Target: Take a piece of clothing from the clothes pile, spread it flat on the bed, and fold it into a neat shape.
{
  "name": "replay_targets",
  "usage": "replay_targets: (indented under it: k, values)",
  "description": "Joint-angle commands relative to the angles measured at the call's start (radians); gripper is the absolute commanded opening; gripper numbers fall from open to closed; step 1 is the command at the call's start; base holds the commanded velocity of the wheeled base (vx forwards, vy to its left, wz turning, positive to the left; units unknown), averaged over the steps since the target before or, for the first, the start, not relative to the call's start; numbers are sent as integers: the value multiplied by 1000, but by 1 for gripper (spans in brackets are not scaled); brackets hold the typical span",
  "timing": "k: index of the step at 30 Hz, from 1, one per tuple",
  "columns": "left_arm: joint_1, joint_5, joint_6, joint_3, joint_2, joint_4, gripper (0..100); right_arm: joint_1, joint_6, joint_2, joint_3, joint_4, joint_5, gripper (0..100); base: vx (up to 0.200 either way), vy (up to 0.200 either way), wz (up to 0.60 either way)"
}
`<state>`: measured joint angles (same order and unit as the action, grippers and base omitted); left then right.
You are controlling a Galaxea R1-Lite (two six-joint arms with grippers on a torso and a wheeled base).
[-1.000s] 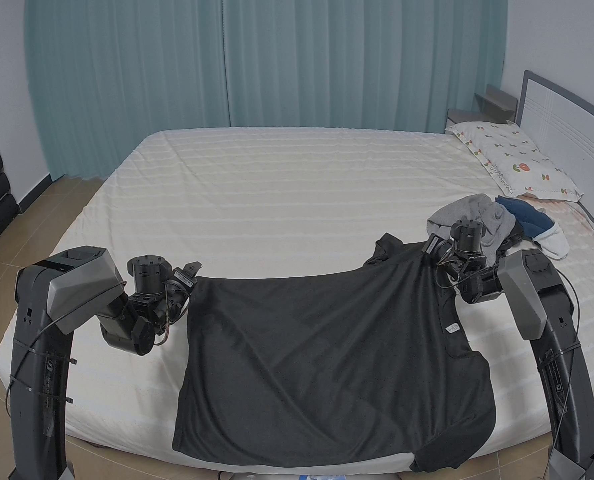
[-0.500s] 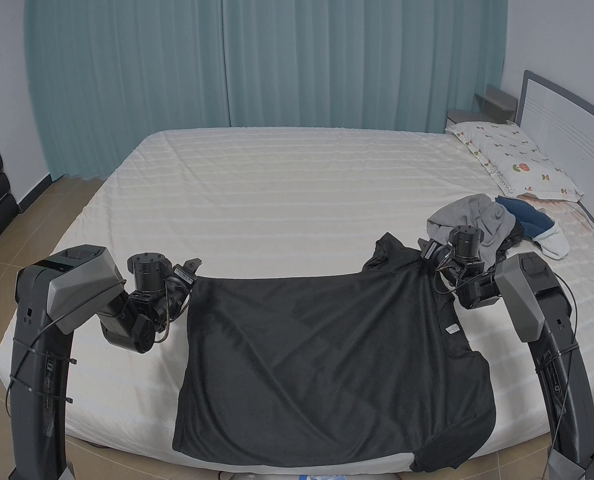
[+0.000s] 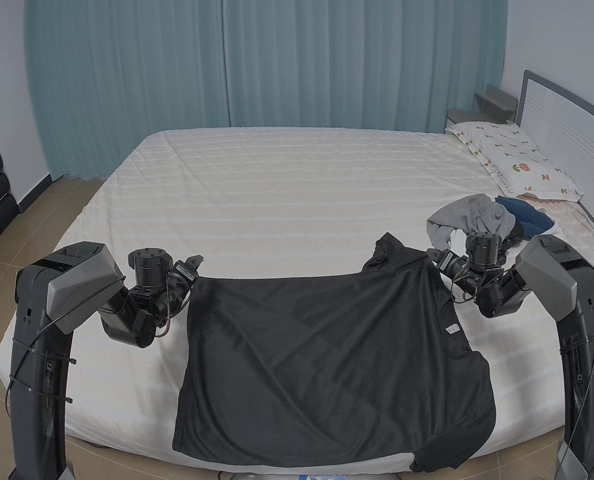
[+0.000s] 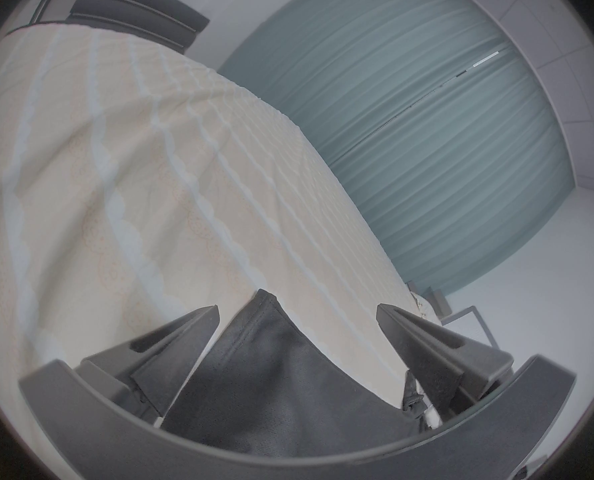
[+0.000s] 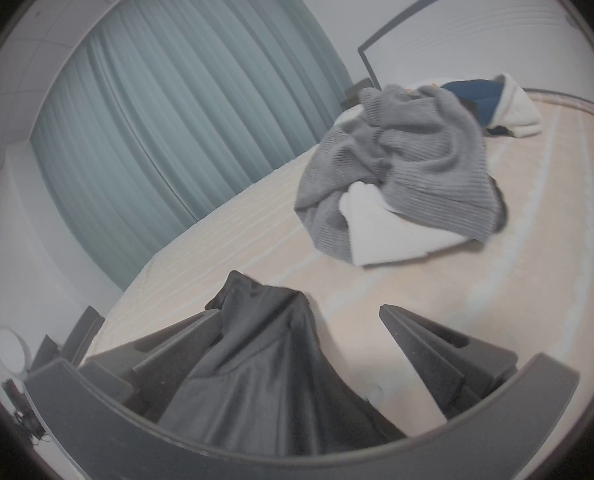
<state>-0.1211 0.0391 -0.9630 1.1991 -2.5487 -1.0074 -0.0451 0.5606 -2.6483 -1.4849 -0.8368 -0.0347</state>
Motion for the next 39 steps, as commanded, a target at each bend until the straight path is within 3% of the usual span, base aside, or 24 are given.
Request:
replay_targets:
  k: [1,8,12,13,15,29,35,39]
  values:
    - [1,-5,127,115,-1,112,100,57,156,311,439,-148,70,100,0,0,0]
    - [-11,-16,148,307,-62,279,100,148,232,392,772,-360,213,100,0,0,0]
    - [-14,-15,152,344,-104,285,100,185,260,373,847,-435,246,100,0,0,0]
    - [-14,-16,152,344,-119,285,100,205,315,341,876,-485,276,100,0,0,0]
    - [-14,-16,152,346,-136,282,100,217,343,315,877,-527,303,100,0,0,0]
    - [-31,1,156,358,-165,224,100,209,344,306,887,-539,314,100,0,0,0]
    - [-28,65,188,364,-166,214,100,209,347,306,888,-539,314,100,0,0,0]
    - [-28,68,193,358,-174,217,100,208,347,306,891,-539,315,100,0,0,0]
